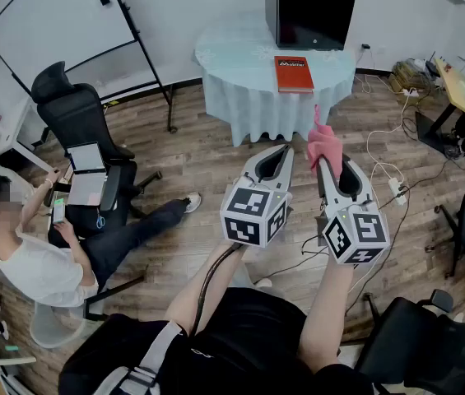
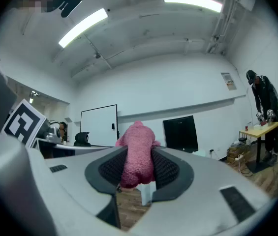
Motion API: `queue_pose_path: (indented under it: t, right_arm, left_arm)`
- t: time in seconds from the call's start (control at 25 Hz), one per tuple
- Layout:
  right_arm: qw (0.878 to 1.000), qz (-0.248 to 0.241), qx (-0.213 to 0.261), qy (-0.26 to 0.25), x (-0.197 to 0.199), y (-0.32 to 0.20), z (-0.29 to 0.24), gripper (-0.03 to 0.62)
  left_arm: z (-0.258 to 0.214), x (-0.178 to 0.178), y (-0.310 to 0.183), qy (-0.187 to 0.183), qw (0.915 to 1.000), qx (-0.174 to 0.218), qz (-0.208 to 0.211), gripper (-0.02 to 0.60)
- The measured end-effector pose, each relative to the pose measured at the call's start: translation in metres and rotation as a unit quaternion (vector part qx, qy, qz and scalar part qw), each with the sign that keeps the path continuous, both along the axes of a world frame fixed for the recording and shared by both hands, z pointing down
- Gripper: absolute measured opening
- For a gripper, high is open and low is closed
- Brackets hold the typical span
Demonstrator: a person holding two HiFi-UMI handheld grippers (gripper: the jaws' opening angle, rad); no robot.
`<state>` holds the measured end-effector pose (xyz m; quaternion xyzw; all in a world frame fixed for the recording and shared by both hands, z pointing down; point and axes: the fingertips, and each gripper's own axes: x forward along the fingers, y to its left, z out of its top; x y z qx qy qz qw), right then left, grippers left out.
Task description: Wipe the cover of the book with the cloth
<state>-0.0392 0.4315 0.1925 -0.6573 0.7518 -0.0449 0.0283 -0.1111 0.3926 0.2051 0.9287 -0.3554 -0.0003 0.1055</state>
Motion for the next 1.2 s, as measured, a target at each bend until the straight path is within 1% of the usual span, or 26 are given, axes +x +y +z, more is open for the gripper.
queue_pose_path:
  t: [0.2,0.36,0.52,0.64,0.72,0.92,1.0,1.12,1.2]
  right_arm:
    - [1.000,-0.008,-0.003,-0.013,0.005,-0.002,0.003,0.146]
    - [0.999,-0.017,-0.006,-0.031,0.006,-0.011,0.008,0.147]
    - [0.999,-0.029,-0.012,-0.045,-0.004,-0.029,0.018,0.147]
    - [0.998,-0.032,-0.019,-0.045,-0.006,-0.044,0.024,0.149]
    - [0.998,-0.024,-0.022,-0.046,0.001,-0.052,0.026,0.149]
    - [0.998,0.030,-0.029,-0.054,0.045,-0.078,0.035,0.149]
    - [0.997,0.043,-0.034,-0.061,0.058,-0.091,0.041,0.149]
    - [0.996,0.044,-0.044,-0.067,0.065,-0.123,0.049,0.149]
    - [0.996,0.036,-0.050,-0.070,0.061,-0.149,0.053,0.149]
  left_arm:
    - [0.003,0.002,0.000,-0.006,1.0000,-0.003,-0.003,0.014]
    - [0.006,-0.006,-0.005,-0.012,0.9998,-0.006,-0.013,0.014]
    - [0.017,-0.022,-0.021,-0.024,0.9991,-0.018,-0.031,0.014]
    - [0.025,-0.026,-0.040,-0.023,0.9984,-0.031,-0.042,0.014]
    - [0.028,-0.022,-0.052,-0.020,0.9983,-0.038,-0.040,0.014]
    - [0.039,0.006,-0.082,-0.012,0.9985,-0.052,-0.012,0.014]
    - [0.047,0.011,-0.100,-0.012,0.9981,-0.060,-0.009,0.014]
    - [0.055,0.011,-0.135,-0.009,0.9971,-0.074,-0.019,0.014]
    - [0.057,0.008,-0.161,-0.009,0.9963,-0.081,-0.027,0.014]
